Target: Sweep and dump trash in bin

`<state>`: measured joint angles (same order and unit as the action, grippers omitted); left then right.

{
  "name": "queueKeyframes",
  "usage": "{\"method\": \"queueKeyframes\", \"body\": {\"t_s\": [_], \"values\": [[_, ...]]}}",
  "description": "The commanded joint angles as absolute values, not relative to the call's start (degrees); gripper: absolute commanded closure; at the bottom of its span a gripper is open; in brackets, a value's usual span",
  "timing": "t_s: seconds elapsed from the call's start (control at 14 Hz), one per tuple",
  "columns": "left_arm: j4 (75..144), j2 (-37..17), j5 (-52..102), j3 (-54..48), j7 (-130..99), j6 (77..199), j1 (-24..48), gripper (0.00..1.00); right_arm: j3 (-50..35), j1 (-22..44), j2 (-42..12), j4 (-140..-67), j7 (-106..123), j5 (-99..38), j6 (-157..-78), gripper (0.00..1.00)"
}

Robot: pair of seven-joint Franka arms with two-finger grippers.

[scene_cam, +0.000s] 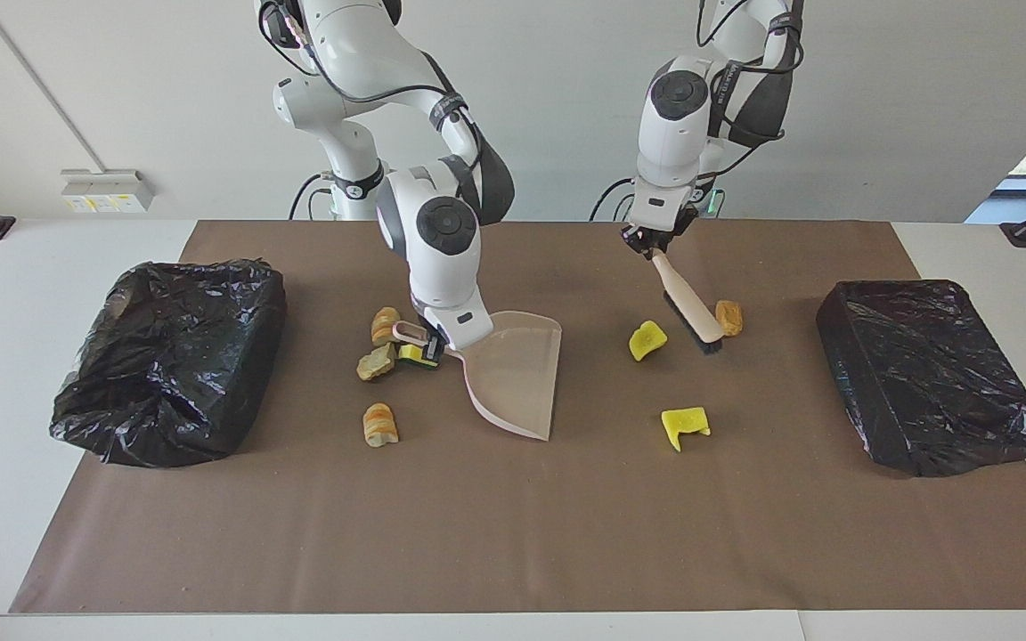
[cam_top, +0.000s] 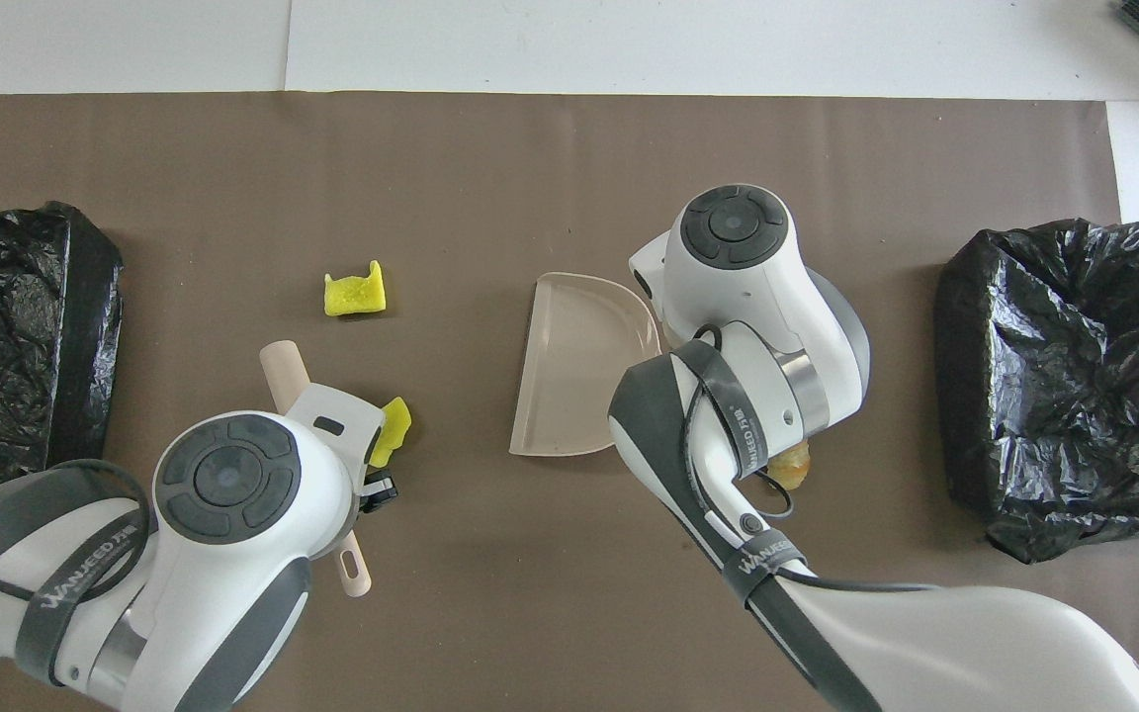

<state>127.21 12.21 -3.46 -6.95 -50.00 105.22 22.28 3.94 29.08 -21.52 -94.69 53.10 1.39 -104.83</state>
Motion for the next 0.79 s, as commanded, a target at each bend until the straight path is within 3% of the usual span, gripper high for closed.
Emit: {"method": "queueKeyframes", "body": {"t_s": [0.0,0.36,0.71], "values": [[127.44,15.11,-5.27,-7.82,-48.87,101.71,19.17,1.00,3.69,31.63,-21.70,-95.10,51.70,-0.61,-106.09,1.00],[134.55,20.38,-5.27,-7.74,-45.62,100.63,13.28,1.00,3.60,33.40,-22.85,-95.01,47.20,-1.14,-108.45,1.00],[140.70,21.80,-5.27,-7.82,-42.89,102.21,6.94,1.00,3.69,35.33,-24.70,-95.62,45.18,-0.35,-108.72,1.00]]}}
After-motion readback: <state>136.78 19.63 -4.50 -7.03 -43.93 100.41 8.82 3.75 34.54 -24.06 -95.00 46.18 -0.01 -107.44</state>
